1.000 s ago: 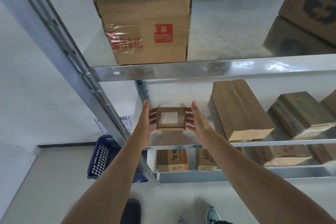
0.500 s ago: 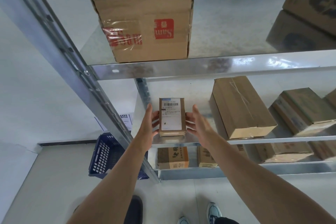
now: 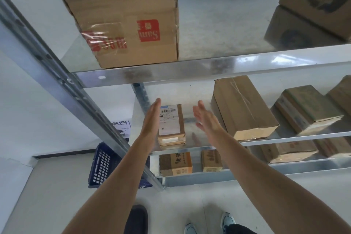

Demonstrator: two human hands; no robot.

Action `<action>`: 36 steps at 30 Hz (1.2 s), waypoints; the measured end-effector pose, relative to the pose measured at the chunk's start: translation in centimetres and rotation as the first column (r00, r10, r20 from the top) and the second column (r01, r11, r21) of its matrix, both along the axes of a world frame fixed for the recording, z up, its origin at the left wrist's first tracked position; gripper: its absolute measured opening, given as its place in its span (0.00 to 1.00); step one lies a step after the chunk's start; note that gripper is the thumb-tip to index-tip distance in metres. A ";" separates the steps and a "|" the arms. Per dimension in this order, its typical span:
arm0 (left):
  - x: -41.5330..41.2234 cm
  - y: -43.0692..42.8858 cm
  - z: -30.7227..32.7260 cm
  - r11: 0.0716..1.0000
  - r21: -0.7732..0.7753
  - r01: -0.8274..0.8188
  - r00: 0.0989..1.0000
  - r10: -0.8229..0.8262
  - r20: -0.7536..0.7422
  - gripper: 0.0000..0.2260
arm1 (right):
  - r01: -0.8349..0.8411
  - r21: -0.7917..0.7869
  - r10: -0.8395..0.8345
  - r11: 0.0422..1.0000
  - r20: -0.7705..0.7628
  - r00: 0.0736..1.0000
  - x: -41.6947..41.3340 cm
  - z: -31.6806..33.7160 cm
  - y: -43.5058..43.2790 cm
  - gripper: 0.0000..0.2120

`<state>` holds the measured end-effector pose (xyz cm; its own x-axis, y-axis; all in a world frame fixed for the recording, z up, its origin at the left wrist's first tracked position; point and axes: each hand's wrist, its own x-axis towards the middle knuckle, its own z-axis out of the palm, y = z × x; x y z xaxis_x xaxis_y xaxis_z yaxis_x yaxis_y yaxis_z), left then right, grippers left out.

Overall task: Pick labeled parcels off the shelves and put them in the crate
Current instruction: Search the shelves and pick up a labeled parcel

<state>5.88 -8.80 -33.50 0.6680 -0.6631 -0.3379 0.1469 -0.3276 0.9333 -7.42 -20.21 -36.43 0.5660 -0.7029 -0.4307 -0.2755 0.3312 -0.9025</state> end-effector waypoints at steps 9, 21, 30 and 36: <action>-6.9 -8.7 1.3 0.983 -0.006 0.185 0.948 -0.177 0.263 0.27 | 0.213 -0.173 -0.197 0.961 0.104 0.975 -7.7 4.2 -9.3 0.38; -15.9 -16.9 -0.6 0.975 0.161 0.154 0.968 -0.117 -0.222 0.34 | 0.061 -0.077 -0.075 0.995 -0.204 0.976 -18.0 1.3 -19.6 0.41; -17.5 -18.1 -0.8 0.989 0.148 0.021 0.965 0.019 -0.262 0.31 | -0.127 0.103 0.139 0.987 -0.116 0.983 -19.4 0.9 -20.6 0.37; -16.8 -17.2 -0.2 0.989 -0.088 -0.121 0.949 0.090 -0.303 0.40 | -0.022 0.031 0.020 0.999 0.049 0.999 -19.7 2.5 -20.7 0.29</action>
<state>-10.88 -26.03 -33.69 0.6155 -0.6363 -0.4651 0.4518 -0.1986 0.8697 -27.09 -40.87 -33.92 0.6015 -0.6772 -0.4238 -0.2387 0.3539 -0.9043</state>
